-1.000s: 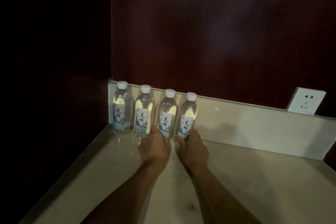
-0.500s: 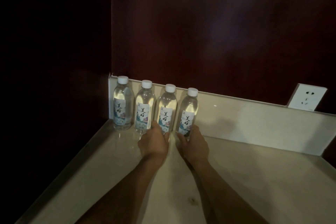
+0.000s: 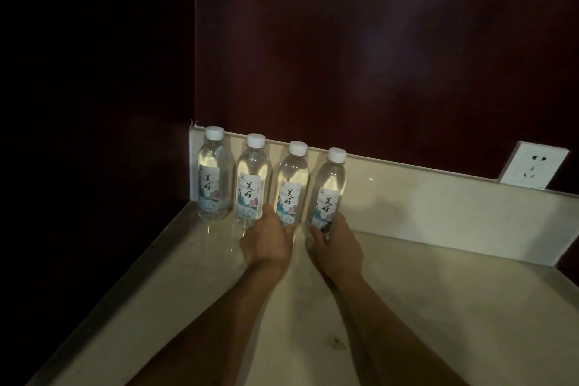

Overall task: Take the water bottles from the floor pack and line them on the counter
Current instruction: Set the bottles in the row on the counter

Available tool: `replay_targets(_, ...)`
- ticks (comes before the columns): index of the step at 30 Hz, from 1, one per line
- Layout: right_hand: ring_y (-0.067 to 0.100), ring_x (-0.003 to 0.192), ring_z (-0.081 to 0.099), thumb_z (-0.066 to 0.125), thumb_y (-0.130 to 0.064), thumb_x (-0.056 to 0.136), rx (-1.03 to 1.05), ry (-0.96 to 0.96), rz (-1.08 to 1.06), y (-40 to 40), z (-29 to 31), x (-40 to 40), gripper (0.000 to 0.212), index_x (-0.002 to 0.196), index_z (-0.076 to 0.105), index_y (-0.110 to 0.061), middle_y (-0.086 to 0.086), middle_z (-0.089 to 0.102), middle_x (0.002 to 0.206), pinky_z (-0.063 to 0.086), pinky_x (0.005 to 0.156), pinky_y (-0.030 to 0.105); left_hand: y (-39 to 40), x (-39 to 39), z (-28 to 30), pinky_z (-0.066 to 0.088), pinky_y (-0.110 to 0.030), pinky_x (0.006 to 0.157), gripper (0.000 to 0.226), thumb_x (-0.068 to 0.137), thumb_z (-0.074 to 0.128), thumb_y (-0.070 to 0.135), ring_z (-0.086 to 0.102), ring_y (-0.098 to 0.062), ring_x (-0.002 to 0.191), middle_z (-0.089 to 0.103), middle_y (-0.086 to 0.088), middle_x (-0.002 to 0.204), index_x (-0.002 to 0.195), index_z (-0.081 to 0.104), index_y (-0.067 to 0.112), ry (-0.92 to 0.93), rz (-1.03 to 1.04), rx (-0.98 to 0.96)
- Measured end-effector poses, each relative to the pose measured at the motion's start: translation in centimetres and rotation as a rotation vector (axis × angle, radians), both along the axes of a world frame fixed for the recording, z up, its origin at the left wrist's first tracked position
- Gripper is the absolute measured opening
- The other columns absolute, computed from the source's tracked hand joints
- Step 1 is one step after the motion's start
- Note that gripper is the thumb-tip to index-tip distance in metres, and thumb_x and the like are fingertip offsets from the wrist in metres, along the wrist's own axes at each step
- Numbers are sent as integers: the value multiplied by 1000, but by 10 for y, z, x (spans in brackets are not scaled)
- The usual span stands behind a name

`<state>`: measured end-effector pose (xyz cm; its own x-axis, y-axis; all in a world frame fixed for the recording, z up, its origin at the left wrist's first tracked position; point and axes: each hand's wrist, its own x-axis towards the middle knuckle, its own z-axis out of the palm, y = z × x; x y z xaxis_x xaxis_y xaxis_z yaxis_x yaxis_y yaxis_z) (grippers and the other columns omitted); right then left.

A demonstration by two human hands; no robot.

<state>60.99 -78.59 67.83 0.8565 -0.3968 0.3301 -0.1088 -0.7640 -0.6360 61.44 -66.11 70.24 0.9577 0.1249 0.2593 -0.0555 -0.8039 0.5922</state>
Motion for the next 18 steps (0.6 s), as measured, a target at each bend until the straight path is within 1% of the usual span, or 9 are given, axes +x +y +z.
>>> replay_targets(4, 24, 103, 65, 56, -46, 93, 0, 6, 4, 1, -1, 1, 42, 125, 47, -20, 1, 64, 119, 47, 79, 33, 0, 2, -2, 50, -39, 83, 41, 98, 57, 46, 67, -32, 110, 69, -10, 116, 122, 43, 16, -5, 0, 17)
replay_targets(7, 24, 103, 65, 57, -45, 93, 12, 10, -7, 1, 0, 0, 41, 124, 48, -19, 1, 64, 118, 43, 75, 30, -1, 3, -3, 50, -39, 84, 41, 98, 58, 45, 67, -32, 109, 70, -10, 116, 122, 43, 15, -5, 4, 15)
replay_targets(9, 25, 102, 65, 57, -44, 93, 0, 11, -16, 2, -1, 1, 40, 123, 48, -19, 2, 65, 118, 44, 75, 31, -1, 3, -3, 50, -39, 83, 42, 98, 57, 45, 67, -32, 109, 69, -10, 116, 124, 44, 15, -8, 6, 23)
replay_targets(13, 26, 103, 65, 56, -44, 94, -19, 18, -34, 2, -3, 2, 39, 122, 48, -18, 3, 64, 118, 49, 80, 35, -3, 2, -2, 50, -39, 84, 44, 99, 56, 45, 66, -31, 111, 68, -11, 119, 127, 43, 14, -10, 10, 35)
replay_targets(16, 28, 104, 64, 56, -44, 93, -28, 16, -34, 2, -3, 3, 40, 122, 48, -17, 4, 64, 119, 51, 83, 38, -3, 1, -2, 50, -39, 84, 43, 99, 56, 45, 66, -32, 112, 69, -11, 120, 126, 43, 14, -12, 12, 45)
replay_targets(18, 28, 104, 64, 57, -44, 93, -26, 19, -33, 1, -3, 3, 40, 122, 48, -17, 4, 64, 119, 49, 81, 36, -3, 1, -3, 50, -38, 84, 41, 99, 56, 45, 66, -32, 112, 69, -11, 118, 124, 44, 14, -12, 11, 44)
